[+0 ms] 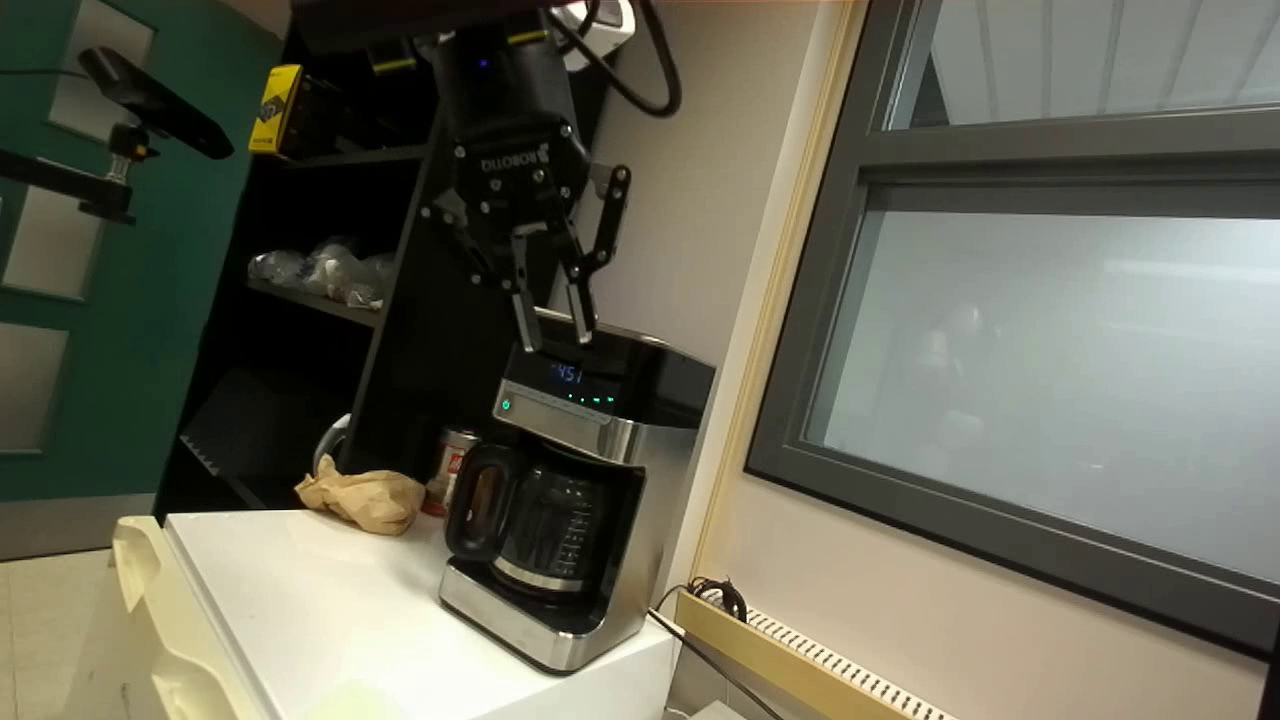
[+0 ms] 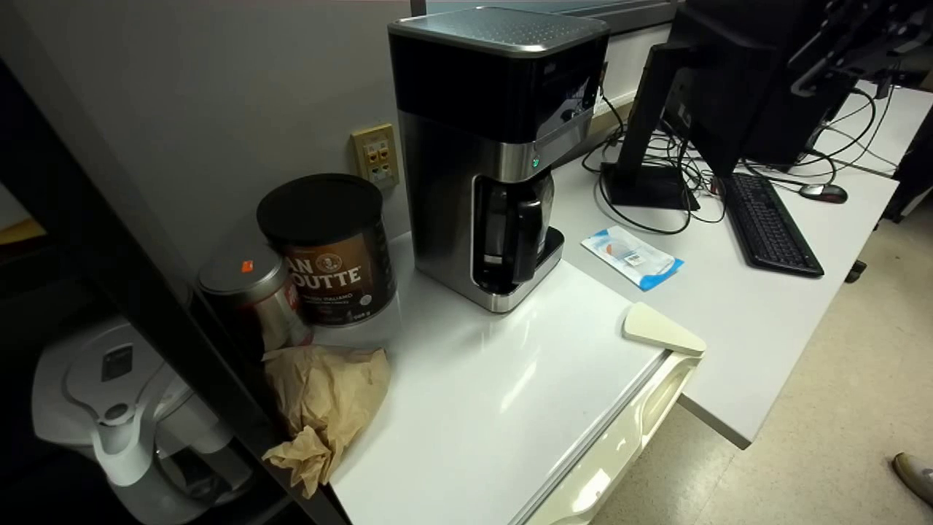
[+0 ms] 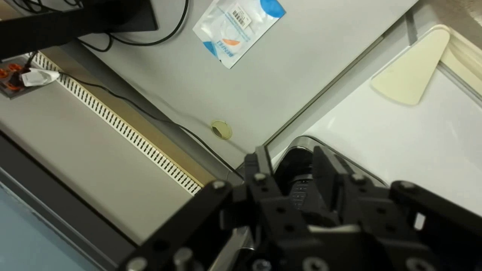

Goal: Press a button on the coffee machine

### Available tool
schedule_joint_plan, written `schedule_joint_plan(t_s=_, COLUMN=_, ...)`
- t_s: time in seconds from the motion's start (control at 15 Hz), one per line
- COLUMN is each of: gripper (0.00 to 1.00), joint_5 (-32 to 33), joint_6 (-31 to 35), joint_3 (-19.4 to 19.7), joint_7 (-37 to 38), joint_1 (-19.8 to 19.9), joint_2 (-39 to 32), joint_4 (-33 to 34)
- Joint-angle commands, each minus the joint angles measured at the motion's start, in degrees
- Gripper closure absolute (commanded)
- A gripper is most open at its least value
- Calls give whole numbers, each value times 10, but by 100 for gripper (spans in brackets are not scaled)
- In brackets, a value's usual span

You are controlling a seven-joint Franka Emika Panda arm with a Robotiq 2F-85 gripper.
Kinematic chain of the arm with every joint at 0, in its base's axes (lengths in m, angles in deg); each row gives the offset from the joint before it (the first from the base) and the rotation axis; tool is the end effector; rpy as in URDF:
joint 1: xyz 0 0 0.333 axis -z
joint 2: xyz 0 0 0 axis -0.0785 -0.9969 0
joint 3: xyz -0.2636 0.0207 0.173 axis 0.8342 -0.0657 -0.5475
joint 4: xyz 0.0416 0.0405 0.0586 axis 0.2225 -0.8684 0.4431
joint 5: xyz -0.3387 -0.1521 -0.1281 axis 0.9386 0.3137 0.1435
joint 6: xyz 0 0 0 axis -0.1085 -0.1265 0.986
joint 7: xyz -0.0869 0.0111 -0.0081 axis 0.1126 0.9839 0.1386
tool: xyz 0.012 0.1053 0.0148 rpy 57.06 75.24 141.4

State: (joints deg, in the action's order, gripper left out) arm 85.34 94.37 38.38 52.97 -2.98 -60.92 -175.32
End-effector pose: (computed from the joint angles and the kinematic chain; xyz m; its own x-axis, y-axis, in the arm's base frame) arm 0.5638 -0.0584 0.3824 0.7724 0.5918 0.2305 0.4598 -0.7714 0.4399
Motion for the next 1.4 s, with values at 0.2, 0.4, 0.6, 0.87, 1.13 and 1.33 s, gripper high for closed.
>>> schedule_joint_plan(t_s=0.2, gripper=100, joint_5=160, joint_6=122, joint_3=26, joint_7=131, joint_1=-15, joint_2=-77, joint_4=47)
schedule_joint_plan(t_s=0.4, gripper=100, joint_5=223, joint_6=189, joint_3=44, joint_7=182, joint_1=-24, joint_2=-103, joint_4=61)
schedule_joint_plan(t_s=0.6, gripper=100, joint_5=266, joint_6=252, joint_3=68, joint_7=214, joint_1=-37, joint_2=-127, joint_4=75)
schedule_joint_plan(t_s=0.87, gripper=100, joint_5=284, joint_6=309, joint_3=103, joint_7=225, joint_1=-67, joint_2=-159, joint_4=96)
schedule_joint_plan(t_s=1.13, gripper=100, joint_5=261, joint_6=351, joint_3=138, joint_7=212, joint_1=-106, joint_2=-194, joint_4=117)
schedule_joint_plan(t_s=1.33, gripper=100, joint_5=242, joint_6=368, joint_3=160, joint_7=208, joint_1=-135, joint_2=-223, joint_4=133)
